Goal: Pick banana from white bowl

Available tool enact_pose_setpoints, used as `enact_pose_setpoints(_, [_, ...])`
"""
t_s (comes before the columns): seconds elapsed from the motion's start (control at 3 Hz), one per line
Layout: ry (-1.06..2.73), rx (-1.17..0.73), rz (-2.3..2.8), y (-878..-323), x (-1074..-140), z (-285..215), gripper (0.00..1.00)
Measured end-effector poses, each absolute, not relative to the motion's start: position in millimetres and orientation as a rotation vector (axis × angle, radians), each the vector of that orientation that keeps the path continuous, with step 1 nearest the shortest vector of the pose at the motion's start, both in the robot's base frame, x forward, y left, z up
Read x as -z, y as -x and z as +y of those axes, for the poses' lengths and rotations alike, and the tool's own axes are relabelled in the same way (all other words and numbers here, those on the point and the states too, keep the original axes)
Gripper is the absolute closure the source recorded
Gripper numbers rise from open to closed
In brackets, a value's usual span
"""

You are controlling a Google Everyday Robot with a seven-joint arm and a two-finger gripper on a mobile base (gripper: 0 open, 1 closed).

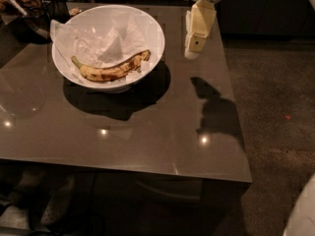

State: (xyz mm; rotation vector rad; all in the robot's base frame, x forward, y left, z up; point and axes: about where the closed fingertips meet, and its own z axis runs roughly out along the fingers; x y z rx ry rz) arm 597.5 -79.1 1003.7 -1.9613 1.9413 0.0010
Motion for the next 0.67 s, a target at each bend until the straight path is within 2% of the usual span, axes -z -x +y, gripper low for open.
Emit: enact_pose_setpoints(0.67, [2.029,-0.097,1.866,-623.8,-983.7,-24.9,0.00])
